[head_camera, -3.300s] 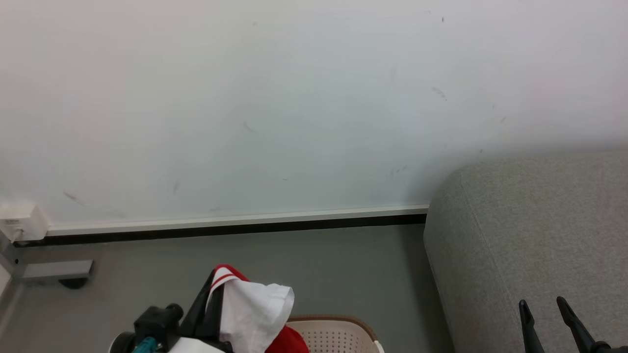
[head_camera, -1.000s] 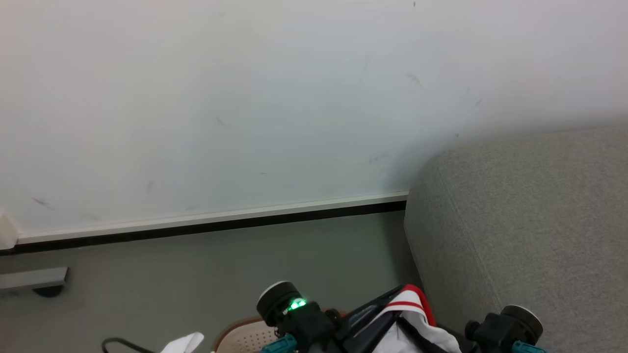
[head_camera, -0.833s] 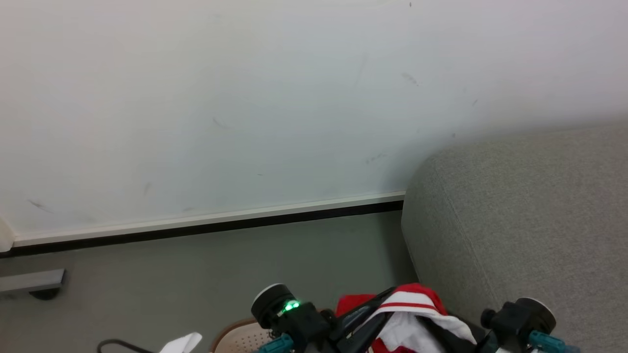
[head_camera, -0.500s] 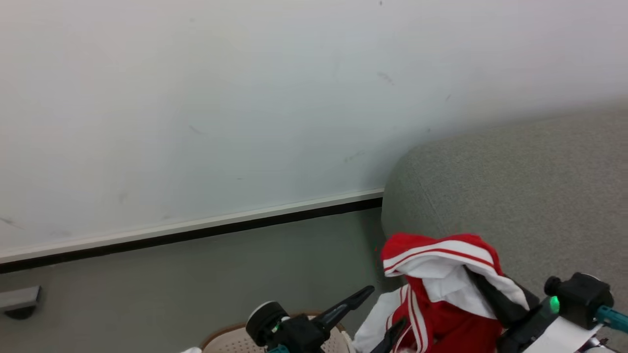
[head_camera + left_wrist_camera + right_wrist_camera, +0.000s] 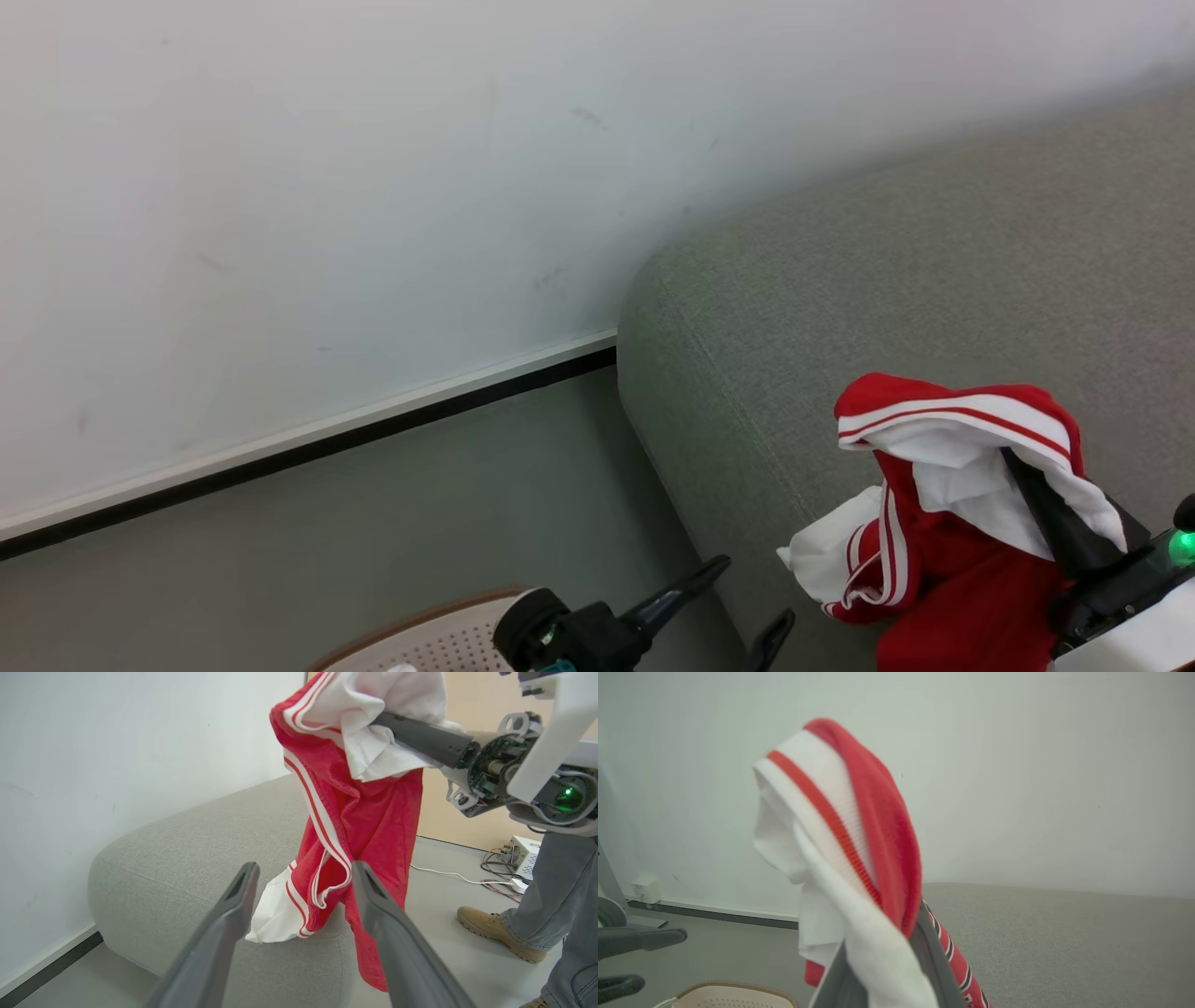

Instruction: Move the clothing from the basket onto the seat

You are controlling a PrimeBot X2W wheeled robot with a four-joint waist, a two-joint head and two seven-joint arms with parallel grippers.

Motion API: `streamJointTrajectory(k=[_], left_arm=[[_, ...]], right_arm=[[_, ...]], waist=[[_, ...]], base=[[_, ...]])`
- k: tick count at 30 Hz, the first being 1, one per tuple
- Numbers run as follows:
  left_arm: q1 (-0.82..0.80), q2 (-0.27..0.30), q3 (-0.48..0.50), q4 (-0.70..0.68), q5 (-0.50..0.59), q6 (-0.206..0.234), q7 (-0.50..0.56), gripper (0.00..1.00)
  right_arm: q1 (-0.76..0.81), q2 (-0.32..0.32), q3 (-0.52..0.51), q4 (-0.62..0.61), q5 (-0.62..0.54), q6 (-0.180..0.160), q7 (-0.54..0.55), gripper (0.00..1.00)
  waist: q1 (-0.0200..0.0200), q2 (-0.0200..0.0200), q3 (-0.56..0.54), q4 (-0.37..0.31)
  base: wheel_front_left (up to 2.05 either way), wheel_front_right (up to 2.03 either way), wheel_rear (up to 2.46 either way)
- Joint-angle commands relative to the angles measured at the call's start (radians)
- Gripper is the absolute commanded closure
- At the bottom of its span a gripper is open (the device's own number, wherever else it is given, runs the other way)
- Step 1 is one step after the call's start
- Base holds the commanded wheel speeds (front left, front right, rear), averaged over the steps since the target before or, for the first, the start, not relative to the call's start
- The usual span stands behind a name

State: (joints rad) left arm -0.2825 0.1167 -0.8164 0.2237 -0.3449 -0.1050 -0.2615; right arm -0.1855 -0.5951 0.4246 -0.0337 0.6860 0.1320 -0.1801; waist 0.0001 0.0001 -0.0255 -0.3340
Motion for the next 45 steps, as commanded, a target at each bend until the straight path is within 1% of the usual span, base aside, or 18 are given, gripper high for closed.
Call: streamJointTrajectory(k=[1, 6, 11, 17, 21, 25, 30, 34, 37, 42, 45], left_arm=[[-0.005, -0.001, 0.000, 0.004, -0.009, -0.003, -0.004, 0.00], [-0.007, -0.016, 0.005, 0.011, 0.002, -0.007, -0.004, 0.00], [-0.007, -0.022, 0.006, 0.017, 0.012, -0.015, -0.004, 0.00], [-0.012, -0.024, 0.008, 0.021, 0.021, -0.018, -0.004, 0.00], [-0.017, -0.021, 0.006, 0.026, 0.024, -0.021, -0.004, 0.00], [-0.041, -0.012, 0.010, 0.032, 0.038, -0.022, -0.004, 0.00], [-0.136, -0.002, 0.001, 0.036, 0.069, -0.024, 0.005, 0.00], [-0.238, 0.007, 0.010, 0.034, 0.092, -0.023, 0.020, 0.00], [-0.311, 0.012, 0.014, 0.031, 0.111, -0.024, 0.031, 0.00], [-0.407, 0.017, 0.025, 0.027, 0.130, -0.024, 0.033, 0.00], [-0.448, 0.012, 0.033, 0.028, 0.132, -0.021, 0.029, 0.00]], right_arm=[[0.010, -0.005, -0.009, -0.004, -0.004, -0.003, 0.000, 1.00], [0.027, 0.000, -0.051, -0.023, -0.015, -0.002, 0.009, 1.00], [0.039, 0.011, -0.071, -0.039, -0.029, -0.002, 0.019, 1.00], [0.040, 0.021, -0.093, -0.044, -0.046, -0.002, 0.017, 1.00], [0.030, 0.041, -0.109, -0.033, -0.055, -0.002, 0.004, 1.00], [-0.008, 0.042, -0.110, -0.016, -0.070, -0.003, -0.001, 1.00], [-0.125, 0.045, -0.141, 0.019, -0.090, -0.003, -0.023, 1.00], [-0.261, 0.076, -0.205, 0.073, -0.130, -0.003, -0.050, 1.00], [-0.381, 0.085, -0.259, 0.122, -0.159, -0.003, -0.062, 1.00], [-0.603, 0.057, -0.368, 0.221, -0.216, -0.003, -0.077, 1.00], [-0.733, 0.025, -0.427, 0.292, -0.244, -0.003, -0.077, 1.00]], waist=[[-0.0001, -0.0001, 0.015, -0.026], [-0.0001, -0.0001, 0.025, -0.057], [-0.0001, -0.0001, 0.030, -0.067], [-0.0001, -0.0001, 0.038, -0.058], [-0.0001, -0.0001, 0.050, -0.045], [-0.0001, -0.0001, 0.093, -0.028], [-0.0001, -0.0001, 0.219, 0.017], [-0.0001, -0.0001, 0.347, 0.058], [-0.0001, -0.0001, 0.442, 0.087], [-0.0001, -0.0001, 0.561, 0.132], [-0.0001, -0.0001, 0.613, 0.162]], base=[[0.00, 0.00, 0.00], [0.00, 0.00, 0.00], [0.00, 0.00, 0.00], [0.00, 0.00, 0.00], [0.00, 0.00, 0.00], [0.00, 0.00, 0.00], [0.00, 0.00, 0.00], [0.00, 0.00, 0.00], [0.00, 0.00, 0.00], [0.00, 0.00, 0.00], [0.00, 0.00, 0.00]])
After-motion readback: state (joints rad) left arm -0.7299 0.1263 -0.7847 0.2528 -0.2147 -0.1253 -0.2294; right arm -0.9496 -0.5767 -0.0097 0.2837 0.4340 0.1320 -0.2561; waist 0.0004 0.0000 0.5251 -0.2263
